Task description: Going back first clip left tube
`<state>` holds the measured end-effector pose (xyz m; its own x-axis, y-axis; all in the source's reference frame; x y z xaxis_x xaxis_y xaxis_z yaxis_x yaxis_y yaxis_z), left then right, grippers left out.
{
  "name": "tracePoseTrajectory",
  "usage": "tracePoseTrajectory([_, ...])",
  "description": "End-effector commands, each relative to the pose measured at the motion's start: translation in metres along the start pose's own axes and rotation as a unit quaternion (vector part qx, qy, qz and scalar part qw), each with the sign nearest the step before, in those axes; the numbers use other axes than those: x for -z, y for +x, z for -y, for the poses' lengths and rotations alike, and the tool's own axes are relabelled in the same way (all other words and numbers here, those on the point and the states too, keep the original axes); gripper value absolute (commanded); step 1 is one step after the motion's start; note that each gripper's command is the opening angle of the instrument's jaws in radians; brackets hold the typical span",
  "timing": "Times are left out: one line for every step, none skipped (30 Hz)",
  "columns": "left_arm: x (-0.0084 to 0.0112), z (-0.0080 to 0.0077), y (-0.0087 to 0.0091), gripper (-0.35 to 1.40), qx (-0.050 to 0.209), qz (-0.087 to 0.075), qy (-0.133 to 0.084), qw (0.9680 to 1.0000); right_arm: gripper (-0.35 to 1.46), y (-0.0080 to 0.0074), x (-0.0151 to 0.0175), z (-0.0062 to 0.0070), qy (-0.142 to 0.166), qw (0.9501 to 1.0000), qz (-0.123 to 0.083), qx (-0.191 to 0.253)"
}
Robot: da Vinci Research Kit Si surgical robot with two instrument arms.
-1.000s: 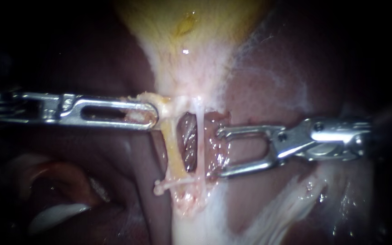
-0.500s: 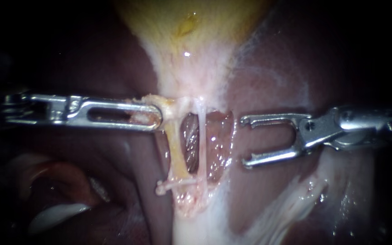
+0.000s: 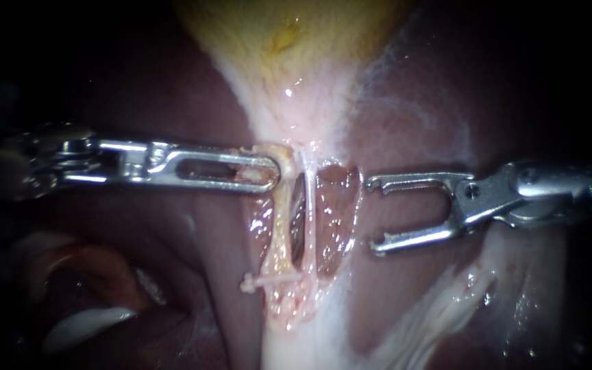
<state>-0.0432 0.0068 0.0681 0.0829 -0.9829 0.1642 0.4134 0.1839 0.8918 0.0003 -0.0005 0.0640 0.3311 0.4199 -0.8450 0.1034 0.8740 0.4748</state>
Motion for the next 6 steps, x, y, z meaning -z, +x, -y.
tracePoseTrajectory([0.0000,-0.0001,0.0000,-0.35,0.000,-0.001,0.001,1.0000,0.50,0.0001,0.0000,0.0001,0.000,1.0000,0.000,0.000])
tracePoseTrajectory([0.0000,-0.0001,-0.0001,-0.35,0.000,-0.001,0.001,1.0000,0.50,0.0001,-0.0001,0.0001,0.000,1.0000,0.000,0.000])
tracePoseTrajectory([0.0000,-0.0001,-0.0001,-0.35,0.000,-0.001,0.001,1.0000,0.50,0.0001,-0.0001,0.0001,0.000,1.0000,0.000,0.000])
tracePoseTrajectory([0.0000,-0.0001,-0.0001,-0.35,0.000,-0.001,0.001,1.0000,0.50,0.0001,-0.0001,0.0001,0.000,1.0000,0.000,0.000])
tracePoseTrajectory([0.0000,-0.0002,-0.0001,-0.35,0.000,-0.001,0.001,1.0000,0.50,0.0001,-0.0001,0.0001,0.000,1.0000,0.000,0.000])
tracePoseTrajectory([0.0000,-0.0002,-0.0001,-0.35,0.000,-0.001,0.001,1.0000,0.50,0.0001,-0.0001,0.0001,0.000,1.0000,0.000,0.000])
